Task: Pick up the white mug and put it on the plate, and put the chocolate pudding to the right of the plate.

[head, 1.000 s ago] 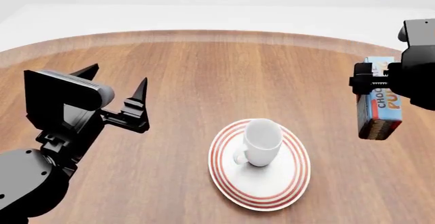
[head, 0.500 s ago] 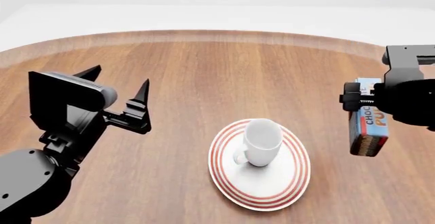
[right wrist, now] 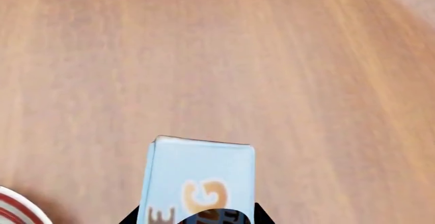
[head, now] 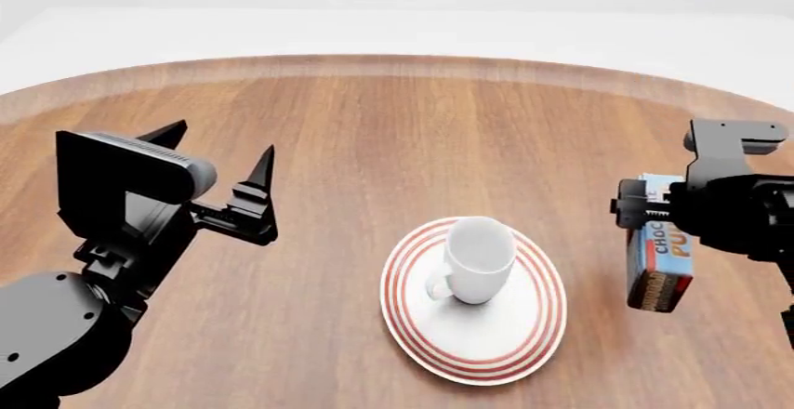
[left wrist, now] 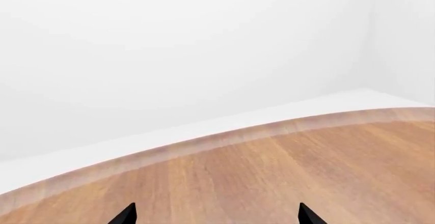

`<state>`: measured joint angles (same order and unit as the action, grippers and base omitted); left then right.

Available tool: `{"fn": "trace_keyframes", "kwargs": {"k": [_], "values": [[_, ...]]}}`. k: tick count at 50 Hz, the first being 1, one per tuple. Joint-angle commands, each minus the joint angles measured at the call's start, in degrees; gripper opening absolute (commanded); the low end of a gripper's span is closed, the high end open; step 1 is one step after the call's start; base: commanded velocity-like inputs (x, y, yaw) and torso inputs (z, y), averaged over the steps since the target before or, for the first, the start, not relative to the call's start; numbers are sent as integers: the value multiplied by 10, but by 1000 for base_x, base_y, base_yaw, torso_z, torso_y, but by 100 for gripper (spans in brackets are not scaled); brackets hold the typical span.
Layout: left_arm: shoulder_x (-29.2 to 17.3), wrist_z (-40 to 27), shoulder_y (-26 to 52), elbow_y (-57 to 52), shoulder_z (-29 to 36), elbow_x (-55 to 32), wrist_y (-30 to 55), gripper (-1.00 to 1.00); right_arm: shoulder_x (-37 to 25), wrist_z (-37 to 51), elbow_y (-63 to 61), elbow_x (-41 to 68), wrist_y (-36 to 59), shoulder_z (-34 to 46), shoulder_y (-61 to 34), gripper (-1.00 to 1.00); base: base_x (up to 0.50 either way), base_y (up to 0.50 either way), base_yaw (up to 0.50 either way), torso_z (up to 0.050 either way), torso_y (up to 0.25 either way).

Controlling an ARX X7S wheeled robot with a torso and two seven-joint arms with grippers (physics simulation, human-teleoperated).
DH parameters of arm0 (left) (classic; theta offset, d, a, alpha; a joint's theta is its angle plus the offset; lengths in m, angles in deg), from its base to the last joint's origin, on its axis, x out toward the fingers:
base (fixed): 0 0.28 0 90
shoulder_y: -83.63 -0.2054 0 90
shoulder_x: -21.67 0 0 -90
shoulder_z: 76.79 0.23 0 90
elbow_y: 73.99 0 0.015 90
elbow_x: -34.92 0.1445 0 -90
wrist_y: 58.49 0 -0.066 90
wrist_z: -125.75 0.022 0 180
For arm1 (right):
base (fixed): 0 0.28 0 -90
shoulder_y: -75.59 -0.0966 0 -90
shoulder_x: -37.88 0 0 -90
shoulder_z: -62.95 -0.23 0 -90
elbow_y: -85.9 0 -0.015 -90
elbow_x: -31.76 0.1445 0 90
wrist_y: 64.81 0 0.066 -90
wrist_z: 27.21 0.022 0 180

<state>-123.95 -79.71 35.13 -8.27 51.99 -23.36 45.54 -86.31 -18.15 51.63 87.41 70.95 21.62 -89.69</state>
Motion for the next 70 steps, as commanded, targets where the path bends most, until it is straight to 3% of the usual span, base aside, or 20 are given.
{"fn": "trace_keyframes", "kwargs": {"k": [1, 32, 33, 58, 70], "values": [[11, 15, -2, 4, -15, 5, -13, 100, 25, -36, 28, -25, -17, -7, 7, -100, 0, 0, 0, 0, 0], [19, 18, -4, 8, -11, 13, -11, 100, 52, -72, 91, -46, -60, 3, 22, -100, 0, 0, 0, 0, 0], [19, 18, -4, 8, -11, 12, -11, 100, 52, -73, 91, -47, -60, 3, 22, 100, 0, 0, 0, 0, 0], [19, 19, -6, 8, -12, 13, -11, 100, 57, -77, 105, -53, -67, 3, 21, 100, 0, 0, 0, 0, 0], [15, 17, -3, 2, -15, 9, -8, 100, -27, 7, -85, -16, 25, -16, 12, 100, 0, 0, 0, 0, 0]]}}
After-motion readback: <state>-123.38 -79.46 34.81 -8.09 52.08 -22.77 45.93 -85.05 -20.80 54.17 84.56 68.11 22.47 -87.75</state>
